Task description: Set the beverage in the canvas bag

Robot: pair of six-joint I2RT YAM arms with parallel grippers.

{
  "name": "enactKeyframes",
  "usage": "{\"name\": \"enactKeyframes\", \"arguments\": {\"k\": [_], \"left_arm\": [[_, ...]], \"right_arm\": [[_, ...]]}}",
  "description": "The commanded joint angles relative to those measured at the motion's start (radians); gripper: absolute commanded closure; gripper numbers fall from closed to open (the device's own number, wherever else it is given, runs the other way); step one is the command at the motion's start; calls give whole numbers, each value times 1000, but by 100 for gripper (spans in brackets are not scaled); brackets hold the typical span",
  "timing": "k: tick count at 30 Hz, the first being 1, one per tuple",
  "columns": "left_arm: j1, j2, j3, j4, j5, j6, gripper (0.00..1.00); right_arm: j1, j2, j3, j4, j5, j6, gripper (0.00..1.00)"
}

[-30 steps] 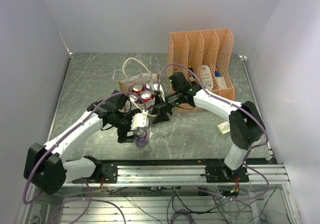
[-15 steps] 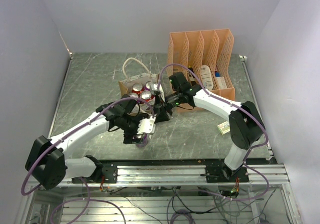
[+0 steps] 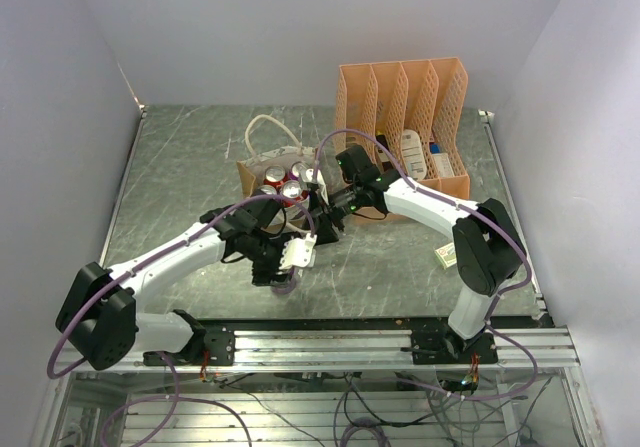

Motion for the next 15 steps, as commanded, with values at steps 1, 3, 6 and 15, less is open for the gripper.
{"name": "enactKeyframes", "arguments": {"k": [1, 3, 6, 15], "left_arm": [[-13, -8, 31, 18, 46, -22, 28], [-15, -12, 37, 9, 42, -20, 32], [-15, -19, 70, -37, 22, -16, 40], [-14, -51, 164, -109, -41, -54, 70]], "right_arm": [[-4, 12, 4, -8, -13, -13, 49], [-4, 14, 3, -5, -13, -11, 49], [-4, 11, 6, -9, -14, -12, 48], [7, -6, -8, -3, 13, -28, 48]]}}
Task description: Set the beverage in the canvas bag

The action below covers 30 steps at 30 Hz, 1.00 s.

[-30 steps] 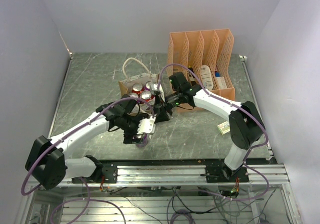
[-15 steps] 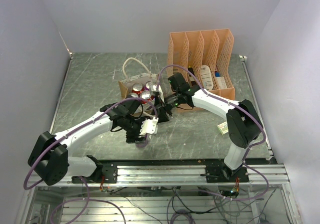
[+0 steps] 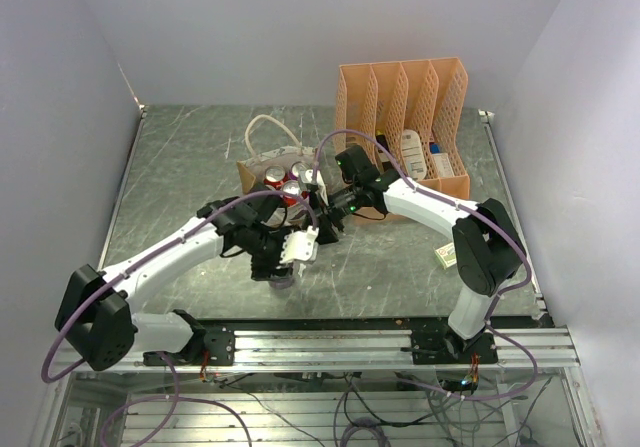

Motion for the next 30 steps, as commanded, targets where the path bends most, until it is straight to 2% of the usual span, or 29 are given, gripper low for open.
{"name": "enactKeyframes", "arguments": {"k": [1, 6, 10, 13, 18, 23, 30], "left_arm": [[-4, -58, 95, -27, -9, -33, 73], [39, -143, 118, -66, -12, -37, 79], [121, -240, 116, -91, 32, -34, 82], [163, -318, 97, -89, 28, -45, 93], [265, -404, 132, -58, 5, -170, 93], [384, -394, 240, -84, 56, -243, 93], [400, -350, 373, -100, 55, -281, 93]], "right_arm": [[4, -4, -5, -5, 8, -13, 48], [4, 10, -1, -9, 0, -12, 49], [4, 26, 11, -22, 1, -21, 49], [6, 23, 7, -20, 9, -29, 48], [9, 12, -7, 1, 17, -20, 48], [19, 28, 3, -15, 5, -28, 48], [53, 12, -1, -24, 19, -50, 48]]}}
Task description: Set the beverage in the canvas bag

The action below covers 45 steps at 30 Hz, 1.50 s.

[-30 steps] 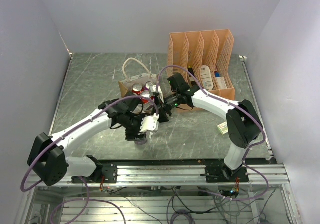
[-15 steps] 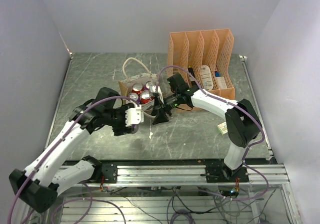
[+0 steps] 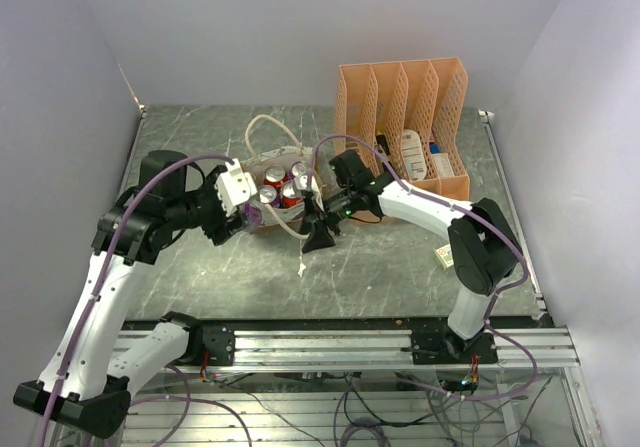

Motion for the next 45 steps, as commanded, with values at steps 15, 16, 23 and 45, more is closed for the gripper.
{"name": "enactKeyframes", "arguments": {"k": [15, 16, 23, 45], "left_arm": [[4, 261, 216, 347, -75, -320, 93], [4, 289, 227, 352, -63, -323, 93], [-3, 437, 273, 399, -60, -311, 93], [-22, 635, 317, 418, -163, -230, 93]], "right_arm": [[59, -40, -9, -31, 25, -55, 48], [59, -45, -10, -29, 25, -55, 48], [60, -63, -18, -24, 30, -53, 48], [64, -32, -8, -40, 26, -58, 48]]}}
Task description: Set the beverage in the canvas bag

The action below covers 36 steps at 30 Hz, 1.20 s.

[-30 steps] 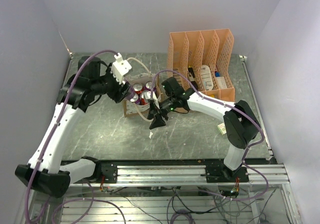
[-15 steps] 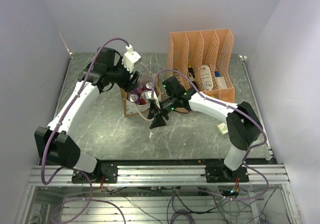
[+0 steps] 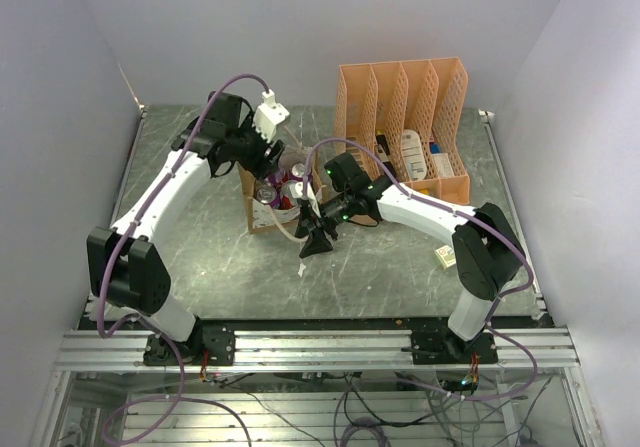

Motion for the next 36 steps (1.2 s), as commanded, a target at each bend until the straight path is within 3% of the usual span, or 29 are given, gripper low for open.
{"name": "enactKeyframes", "arguments": {"k": [1, 24, 36], "left_arm": [[-6, -22, 49, 80, -45, 35, 93], [-5, -115, -31, -3, -282, 57, 93], [-4, -54, -10, -66, -347, 56, 93]], "right_arm": [[10, 3, -4, -21, -10, -8, 48], [18, -8, -5, -15, -3, -2, 48], [23, -36, -14, -4, 0, 2, 48]]}}
